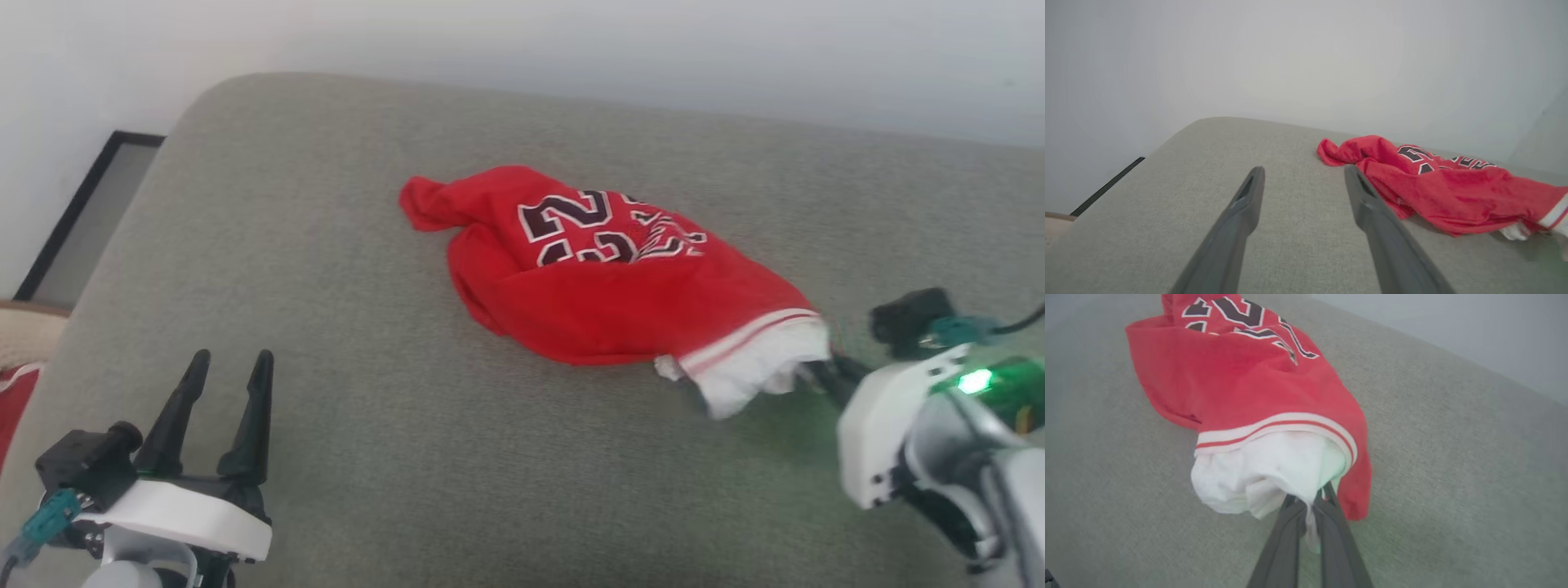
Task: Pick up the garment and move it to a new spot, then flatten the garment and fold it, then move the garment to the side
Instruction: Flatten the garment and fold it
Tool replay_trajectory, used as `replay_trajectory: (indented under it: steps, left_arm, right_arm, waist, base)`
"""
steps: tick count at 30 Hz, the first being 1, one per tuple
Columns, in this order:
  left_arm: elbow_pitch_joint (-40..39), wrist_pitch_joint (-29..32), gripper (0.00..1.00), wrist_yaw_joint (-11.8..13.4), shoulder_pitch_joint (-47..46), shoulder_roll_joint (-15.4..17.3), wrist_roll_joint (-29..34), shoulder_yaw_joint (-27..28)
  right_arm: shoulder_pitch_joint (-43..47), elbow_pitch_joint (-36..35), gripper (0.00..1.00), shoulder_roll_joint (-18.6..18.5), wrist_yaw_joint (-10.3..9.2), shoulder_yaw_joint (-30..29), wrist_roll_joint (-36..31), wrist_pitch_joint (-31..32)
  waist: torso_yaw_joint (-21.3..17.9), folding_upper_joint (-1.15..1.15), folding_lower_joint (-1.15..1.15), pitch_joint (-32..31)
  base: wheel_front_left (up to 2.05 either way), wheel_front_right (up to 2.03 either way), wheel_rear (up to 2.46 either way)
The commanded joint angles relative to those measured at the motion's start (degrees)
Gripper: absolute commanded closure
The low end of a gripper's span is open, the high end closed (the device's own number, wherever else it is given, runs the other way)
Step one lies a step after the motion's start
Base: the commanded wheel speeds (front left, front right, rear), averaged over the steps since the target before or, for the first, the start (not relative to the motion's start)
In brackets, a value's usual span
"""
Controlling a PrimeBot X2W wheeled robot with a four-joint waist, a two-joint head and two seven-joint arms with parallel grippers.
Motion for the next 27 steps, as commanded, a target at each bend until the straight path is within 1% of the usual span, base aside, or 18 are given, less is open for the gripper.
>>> replay_trajectory:
  steps: [1,6,9,11,14,17,19,27]
  left_arm:
    - [-0.2,-0.2,0.00,0.0,0.3,0.3,0.1,0.5]
    - [-0.4,-0.2,0.00,-0.3,0.1,0.4,-0.1,1.2]
    - [-0.4,-0.2,0.00,-0.5,-0.4,0.3,-0.2,1.2]
    - [-0.4,-0.2,0.00,-0.5,-0.6,0.3,-0.3,1.2]
    - [0.0,-0.2,0.00,-0.9,-1.2,0.6,-0.5,1.1]
    - [0.2,-0.2,0.00,-1.1,-1.4,0.4,-0.5,1.0]
    - [0.3,-0.2,0.00,-1.1,-1.8,0.2,-0.5,0.9]
    - [1.6,-0.2,0.00,-1.9,-3.5,0.2,-0.9,0.3]
  right_arm:
    - [0.6,-1.1,1.00,-0.7,-0.08,-1.4,0.5,0.8]
    - [2.2,-3.8,1.00,-4.9,-0.08,-6.9,1.2,3.4]
    - [3.8,-3.2,1.00,-8.0,-0.08,-9.9,1.8,4.3]
    - [4.5,-2.8,1.00,-8.6,-0.08,-11.0,2.3,4.6]
    - [6.1,-0.8,1.00,-11.1,-0.09,-14.2,3.0,5.4]
    - [7.7,2.2,1.00,-11.8,-0.08,-16.1,4.1,5.3]
    - [7.6,4.7,1.00,-11.6,-0.08,-16.2,5.4,4.4]
    - [4.1,14.5,1.00,-9.1,-0.08,-11.0,8.5,0.8]
  waist:
    - [-1.2,0.00,0.00,-0.2]
    - [-3.0,0.00,0.00,-0.1]
    - [-3.4,0.00,0.00,0.2]
    - [-3.5,0.00,0.00,0.3]
    - [-3.4,0.00,0.00,0.8]
    - [-3.2,0.00,0.00,1.3]
    - [-3.0,0.00,0.00,1.5]
    - [-2.5,0.00,0.00,2.4]
  base:
    - [0.00,0.00,0.00]
    - [0.00,0.00,0.00]
    - [0.00,0.00,0.00]
    - [0.00,0.00,0.00]
    - [0.00,0.00,0.00]
    - [0.00,0.00,0.00]
    - [0.00,0.00,0.00]
    - [0.00,0.00,0.00]
